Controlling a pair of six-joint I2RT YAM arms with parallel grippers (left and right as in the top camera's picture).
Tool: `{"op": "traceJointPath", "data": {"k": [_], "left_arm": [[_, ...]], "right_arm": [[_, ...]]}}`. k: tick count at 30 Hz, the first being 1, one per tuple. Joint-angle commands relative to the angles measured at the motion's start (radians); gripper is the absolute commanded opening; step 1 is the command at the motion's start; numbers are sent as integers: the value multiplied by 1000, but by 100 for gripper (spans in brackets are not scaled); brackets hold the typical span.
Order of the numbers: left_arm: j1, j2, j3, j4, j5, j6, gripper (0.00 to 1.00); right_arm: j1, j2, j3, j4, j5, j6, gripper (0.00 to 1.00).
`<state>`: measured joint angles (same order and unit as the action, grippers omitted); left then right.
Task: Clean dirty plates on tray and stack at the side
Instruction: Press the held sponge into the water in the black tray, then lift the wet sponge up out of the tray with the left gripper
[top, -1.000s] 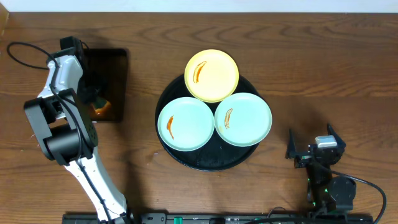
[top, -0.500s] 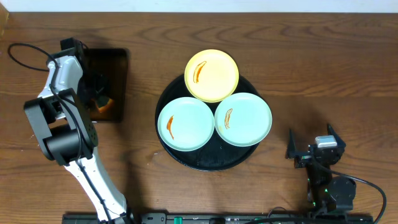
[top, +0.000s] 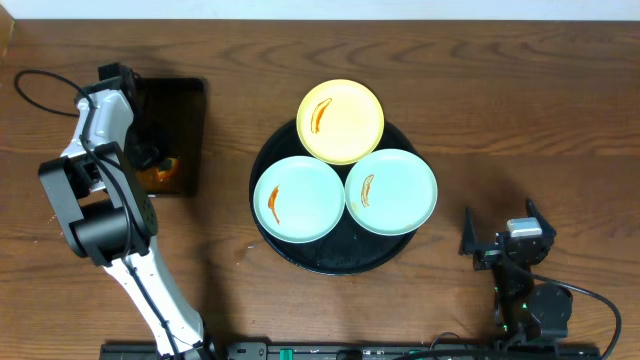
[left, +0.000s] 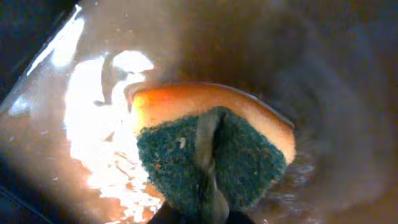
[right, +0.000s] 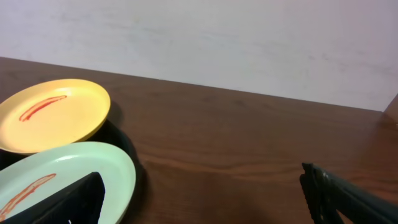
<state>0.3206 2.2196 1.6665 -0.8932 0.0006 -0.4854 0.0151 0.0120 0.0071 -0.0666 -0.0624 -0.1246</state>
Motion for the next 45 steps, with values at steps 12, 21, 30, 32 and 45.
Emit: {"op": "traceJointPath", "data": {"k": [12, 21, 30, 32, 45], "left_arm": [[5, -309, 28, 19, -8, 39, 7], [5, -473, 27, 140, -7, 140, 7], [5, -363, -106, 306, 147, 251, 8], [7, -324, -134, 354, 147, 274, 7], [12, -537, -128, 511, 232, 342, 7]], "right_arm": [[-8, -5, -2, -4, 2, -11, 99], [-8, -5, -2, -4, 2, -11, 99], [-8, -5, -2, -4, 2, -11, 99], [-8, -5, -2, -4, 2, -11, 99], [-8, -5, -2, -4, 2, -11, 99]]}}
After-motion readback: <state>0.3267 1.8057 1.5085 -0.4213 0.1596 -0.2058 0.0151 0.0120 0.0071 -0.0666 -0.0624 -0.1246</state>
